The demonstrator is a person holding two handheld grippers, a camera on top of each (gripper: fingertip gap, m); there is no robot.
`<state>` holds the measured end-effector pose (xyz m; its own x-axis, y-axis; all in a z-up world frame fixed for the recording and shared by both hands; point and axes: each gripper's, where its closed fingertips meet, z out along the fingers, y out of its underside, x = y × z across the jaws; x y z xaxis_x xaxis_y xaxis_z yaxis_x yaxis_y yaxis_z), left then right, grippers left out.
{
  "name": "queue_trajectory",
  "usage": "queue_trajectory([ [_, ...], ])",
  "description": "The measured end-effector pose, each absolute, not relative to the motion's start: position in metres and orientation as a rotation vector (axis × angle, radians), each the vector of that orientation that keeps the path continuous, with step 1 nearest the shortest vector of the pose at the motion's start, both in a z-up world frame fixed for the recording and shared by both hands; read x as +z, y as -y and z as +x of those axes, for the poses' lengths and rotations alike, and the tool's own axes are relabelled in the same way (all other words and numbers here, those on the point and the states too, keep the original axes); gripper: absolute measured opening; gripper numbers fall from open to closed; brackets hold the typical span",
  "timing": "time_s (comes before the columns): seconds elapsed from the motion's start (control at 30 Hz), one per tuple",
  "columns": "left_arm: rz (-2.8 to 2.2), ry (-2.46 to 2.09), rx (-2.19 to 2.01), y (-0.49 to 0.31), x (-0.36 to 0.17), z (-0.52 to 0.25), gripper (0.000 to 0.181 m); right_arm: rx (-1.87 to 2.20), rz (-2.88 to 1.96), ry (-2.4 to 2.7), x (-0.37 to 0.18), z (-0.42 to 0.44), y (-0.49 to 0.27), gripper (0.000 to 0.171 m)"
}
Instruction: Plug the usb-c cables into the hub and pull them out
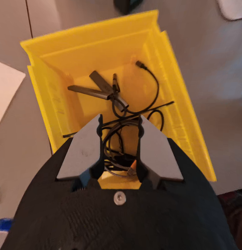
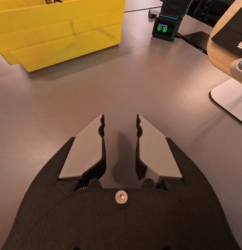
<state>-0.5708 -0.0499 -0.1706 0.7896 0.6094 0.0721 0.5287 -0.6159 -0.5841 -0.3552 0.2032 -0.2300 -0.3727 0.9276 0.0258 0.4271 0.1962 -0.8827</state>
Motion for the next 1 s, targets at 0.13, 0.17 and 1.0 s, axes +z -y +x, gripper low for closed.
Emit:
queue_trajectory([
  [0.13, -2.484, 0.914, -0.022, 0.041, -0.197, -0.573, 0.019, 1.141, -1.268, 1.898, -0.229, -0.353, -0.2, 0.044],
  [0.17, -2.504, 0.912, -0.036, 0.04, -0.201, -0.573, 0.018, 1.143, -1.266, 1.898, -0.229, -0.353, -0.2, 0.044],
  [1.0, -2.188, 0.666, 0.528, 0.016, -0.046, -0.577, 0.0, 1.116, -1.23, 1.916, -0.229, -0.345, -0.191, 0.039],
])
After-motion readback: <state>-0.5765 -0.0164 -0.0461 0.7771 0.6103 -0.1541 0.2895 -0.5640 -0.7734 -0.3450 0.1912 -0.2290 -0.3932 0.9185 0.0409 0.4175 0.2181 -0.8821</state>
